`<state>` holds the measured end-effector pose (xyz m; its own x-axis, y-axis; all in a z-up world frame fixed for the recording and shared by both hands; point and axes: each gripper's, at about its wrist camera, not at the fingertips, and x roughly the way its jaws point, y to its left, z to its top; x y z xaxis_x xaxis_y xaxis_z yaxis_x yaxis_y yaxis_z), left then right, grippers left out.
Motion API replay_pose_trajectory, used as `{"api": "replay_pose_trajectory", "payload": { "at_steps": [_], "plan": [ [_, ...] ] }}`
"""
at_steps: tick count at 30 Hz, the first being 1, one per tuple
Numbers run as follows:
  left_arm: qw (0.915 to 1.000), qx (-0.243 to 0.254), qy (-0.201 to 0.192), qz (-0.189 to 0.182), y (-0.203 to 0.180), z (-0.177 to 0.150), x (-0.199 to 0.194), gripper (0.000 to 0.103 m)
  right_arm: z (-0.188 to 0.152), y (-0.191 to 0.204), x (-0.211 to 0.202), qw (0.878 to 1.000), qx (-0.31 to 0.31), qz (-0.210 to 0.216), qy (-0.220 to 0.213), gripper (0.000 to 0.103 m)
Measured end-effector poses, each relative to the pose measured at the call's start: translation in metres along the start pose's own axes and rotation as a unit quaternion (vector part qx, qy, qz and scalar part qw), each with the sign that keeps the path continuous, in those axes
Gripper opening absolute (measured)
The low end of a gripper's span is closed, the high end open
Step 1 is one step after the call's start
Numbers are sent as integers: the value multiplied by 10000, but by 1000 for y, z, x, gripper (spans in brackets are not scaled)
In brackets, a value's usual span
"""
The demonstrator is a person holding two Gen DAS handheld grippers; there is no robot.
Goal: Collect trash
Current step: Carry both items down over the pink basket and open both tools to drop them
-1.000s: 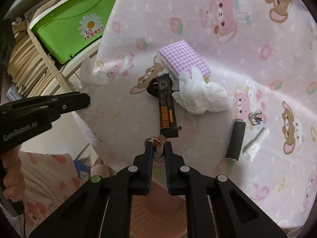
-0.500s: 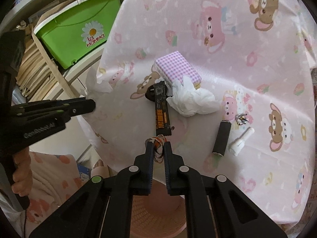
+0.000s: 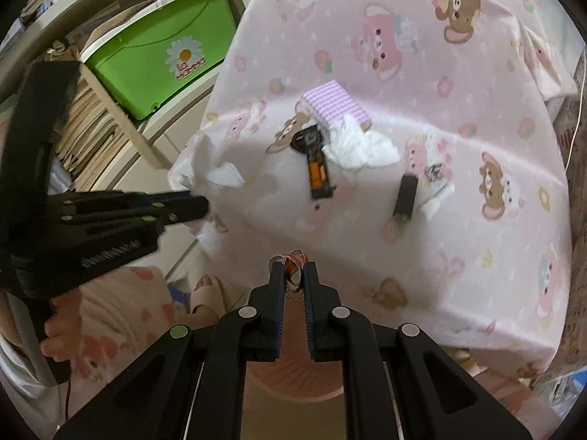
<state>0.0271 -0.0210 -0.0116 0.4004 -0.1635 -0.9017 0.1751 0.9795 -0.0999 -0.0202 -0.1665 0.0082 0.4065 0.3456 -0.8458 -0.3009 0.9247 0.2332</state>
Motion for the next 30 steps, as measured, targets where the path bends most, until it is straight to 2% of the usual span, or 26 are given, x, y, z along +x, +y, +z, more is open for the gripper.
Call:
{"api": "replay_pose_trajectory", "payload": {
  "at_steps": [4,7,10,14,21,24,30],
  "plan": [
    [9995,-33,303,25,0,-14,24,13,-13,3,9,9997,-144,-156,76,11],
    [9984,-131,551,-70,2,-24,37,13,-23,-2,20,9995,-130,-93,259,11],
    [9959,-348,775,-316,8,-32,44,13,-31,-2,30,9987,-252,-153,409,11],
    [9939,-402,1003,-202,9,-40,59,13,-39,-3,47,9973,-326,-211,627,11],
    [9847,-572,1628,-263,17,-55,98,13,-53,-9,80,9934,-335,-447,997,11],
    [9812,-549,1846,-136,19,-64,115,13,-57,-11,95,9912,-344,-524,1167,11],
    [9719,-616,2269,-118,24,-83,147,13,-72,-7,126,9846,-526,-778,1474,11]
  ]
}}
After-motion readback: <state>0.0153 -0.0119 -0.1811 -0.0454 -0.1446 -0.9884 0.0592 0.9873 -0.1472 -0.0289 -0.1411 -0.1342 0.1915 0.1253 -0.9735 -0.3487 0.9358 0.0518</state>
